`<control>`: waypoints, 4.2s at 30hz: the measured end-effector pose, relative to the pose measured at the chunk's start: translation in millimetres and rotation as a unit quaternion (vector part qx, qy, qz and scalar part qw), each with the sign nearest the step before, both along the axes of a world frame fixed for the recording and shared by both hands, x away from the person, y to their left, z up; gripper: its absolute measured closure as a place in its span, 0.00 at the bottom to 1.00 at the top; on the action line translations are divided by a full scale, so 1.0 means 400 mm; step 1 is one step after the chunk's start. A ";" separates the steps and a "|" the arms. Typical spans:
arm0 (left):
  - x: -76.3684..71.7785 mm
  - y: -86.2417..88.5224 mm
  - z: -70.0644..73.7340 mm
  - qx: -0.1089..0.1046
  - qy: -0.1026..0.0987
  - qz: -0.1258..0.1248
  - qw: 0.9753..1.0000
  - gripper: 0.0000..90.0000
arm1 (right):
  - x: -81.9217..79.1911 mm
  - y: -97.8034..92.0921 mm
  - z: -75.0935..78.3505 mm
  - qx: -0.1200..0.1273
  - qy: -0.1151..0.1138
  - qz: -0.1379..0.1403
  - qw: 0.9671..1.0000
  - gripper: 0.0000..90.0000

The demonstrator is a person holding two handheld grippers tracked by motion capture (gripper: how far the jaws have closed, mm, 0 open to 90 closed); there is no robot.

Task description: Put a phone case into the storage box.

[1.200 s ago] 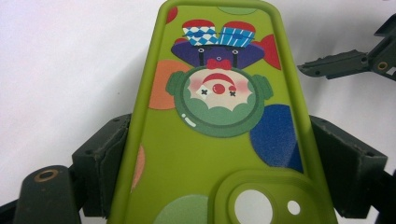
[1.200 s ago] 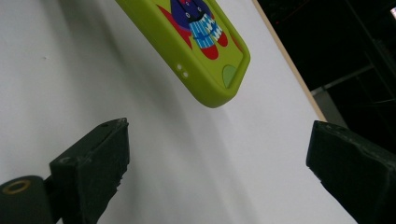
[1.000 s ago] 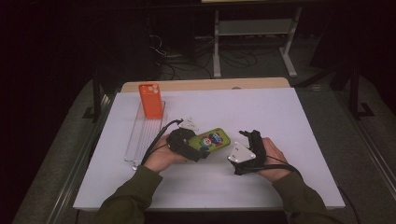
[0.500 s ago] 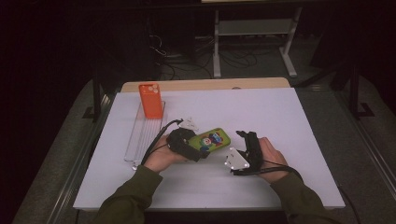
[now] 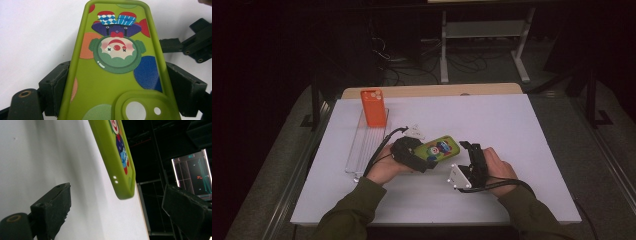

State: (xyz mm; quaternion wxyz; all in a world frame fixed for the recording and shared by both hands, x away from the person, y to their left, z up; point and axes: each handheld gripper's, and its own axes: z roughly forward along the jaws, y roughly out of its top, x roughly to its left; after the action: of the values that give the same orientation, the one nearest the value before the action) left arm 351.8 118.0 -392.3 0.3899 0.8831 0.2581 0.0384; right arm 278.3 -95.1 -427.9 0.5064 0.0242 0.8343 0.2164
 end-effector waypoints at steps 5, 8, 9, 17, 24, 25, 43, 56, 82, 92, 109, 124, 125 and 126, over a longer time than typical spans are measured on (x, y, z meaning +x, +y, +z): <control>-0.002 -0.004 0.003 0.000 -0.002 -0.006 1.000 0.17 | -0.003 0.010 -0.002 -0.012 -0.016 0.009 1.000 0.12; -0.001 -0.003 0.006 0.012 -0.008 -0.017 1.000 0.17 | -0.007 0.017 -0.003 -0.021 -0.022 0.014 0.999 0.13; -0.004 -0.007 0.005 0.002 -0.006 -0.010 1.000 0.17 | -0.008 0.019 -0.003 -0.023 -0.025 0.015 0.999 0.14; -0.007 -0.012 0.005 -0.001 -0.006 -0.015 1.000 0.17 | -0.017 0.033 -0.015 -0.039 -0.048 0.015 0.998 0.19; -0.012 -0.018 0.007 0.000 -0.007 -0.024 1.000 0.17 | -0.018 0.043 -0.023 -0.067 -0.075 0.027 0.995 0.27; -0.012 -0.018 0.006 0.001 -0.007 -0.026 1.000 0.17 | -0.019 0.043 -0.024 -0.069 -0.077 0.027 0.994 0.29; -0.018 -0.028 0.000 0.000 -0.005 -0.035 0.999 0.17 | -0.023 0.046 -0.034 -0.094 -0.105 0.032 0.989 0.54; -0.017 -0.028 -0.001 0.004 -0.005 -0.037 0.999 0.17 | -0.030 0.049 -0.031 -0.098 -0.107 0.041 0.989 0.70; -0.015 -0.027 -0.004 -0.016 -0.004 -0.023 1.000 0.14 | -0.034 0.053 -0.035 -0.113 -0.122 0.040 0.985 0.85; -0.008 0.000 0.013 -0.035 -0.007 -0.032 0.999 0.00 | -0.030 0.050 -0.034 -0.116 -0.109 0.034 0.987 0.85; 0.000 0.031 0.021 -0.039 -0.013 -0.020 0.999 0.00 | -0.002 0.016 -0.011 -0.056 -0.055 -0.007 0.997 0.85; 0.004 0.034 0.017 -0.035 -0.016 -0.012 0.999 0.00 | 0.027 -0.019 0.018 0.013 0.017 -0.025 0.999 0.85; 0.003 0.034 0.017 -0.036 -0.016 -0.011 0.999 0.00 | 0.027 -0.019 0.019 0.024 0.026 -0.032 0.999 0.85; 0.004 0.035 0.017 -0.034 -0.018 -0.010 0.999 0.00 | 0.028 -0.020 0.020 0.035 0.034 -0.033 0.998 0.85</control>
State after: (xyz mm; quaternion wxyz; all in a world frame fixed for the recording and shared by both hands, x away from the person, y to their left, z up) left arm 353.4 131.9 -385.4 0.4250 0.8709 0.2434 0.0414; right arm 289.5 -103.2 -419.8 0.4837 0.0769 0.8416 0.2277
